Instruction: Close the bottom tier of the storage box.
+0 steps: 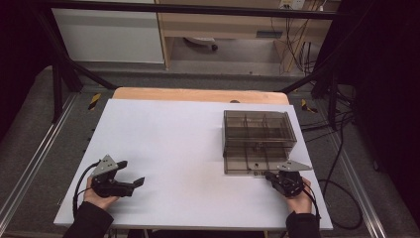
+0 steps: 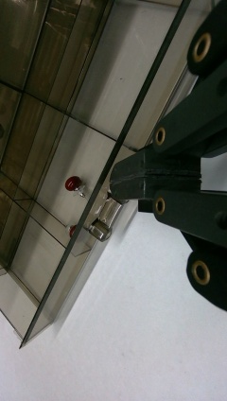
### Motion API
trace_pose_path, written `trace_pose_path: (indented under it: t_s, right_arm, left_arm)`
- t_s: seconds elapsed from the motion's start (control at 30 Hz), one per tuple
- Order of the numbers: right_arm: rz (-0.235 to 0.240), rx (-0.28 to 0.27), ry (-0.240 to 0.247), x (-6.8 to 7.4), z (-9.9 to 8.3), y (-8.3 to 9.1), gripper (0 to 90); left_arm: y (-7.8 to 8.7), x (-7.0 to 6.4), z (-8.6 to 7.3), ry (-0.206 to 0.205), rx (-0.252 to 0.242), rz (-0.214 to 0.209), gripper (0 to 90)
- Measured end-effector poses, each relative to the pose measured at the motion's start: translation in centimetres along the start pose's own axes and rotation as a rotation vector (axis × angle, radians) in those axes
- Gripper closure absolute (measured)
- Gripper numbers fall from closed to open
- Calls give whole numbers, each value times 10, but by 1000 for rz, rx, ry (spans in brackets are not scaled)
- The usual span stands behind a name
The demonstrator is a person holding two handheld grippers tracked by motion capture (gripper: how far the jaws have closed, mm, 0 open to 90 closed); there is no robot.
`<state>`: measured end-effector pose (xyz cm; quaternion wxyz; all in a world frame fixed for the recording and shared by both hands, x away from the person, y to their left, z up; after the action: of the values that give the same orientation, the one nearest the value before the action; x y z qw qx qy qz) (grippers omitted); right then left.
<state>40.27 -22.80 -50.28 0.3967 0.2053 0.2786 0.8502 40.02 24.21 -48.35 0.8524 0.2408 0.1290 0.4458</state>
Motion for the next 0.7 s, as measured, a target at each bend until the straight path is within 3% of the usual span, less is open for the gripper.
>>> trace_pose_path:
  t_s: [0.7]
  right_arm:
    - [-10,4,-4,-7,3,-3,900]
  left_arm:
    - [0,0,0,-1,0,1,46]
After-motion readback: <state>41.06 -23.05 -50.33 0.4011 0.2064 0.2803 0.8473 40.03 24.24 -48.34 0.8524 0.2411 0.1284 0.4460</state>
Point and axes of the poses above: each handheld gripper's, and its own axes: y roughly backward along the jaws, z roughly out of its top, x roughly to its left, the point moved 8 cm from there along -y, roughly forward along the jaws, and after that the axes turned 8 degrees about z, right-handed, at the moved point
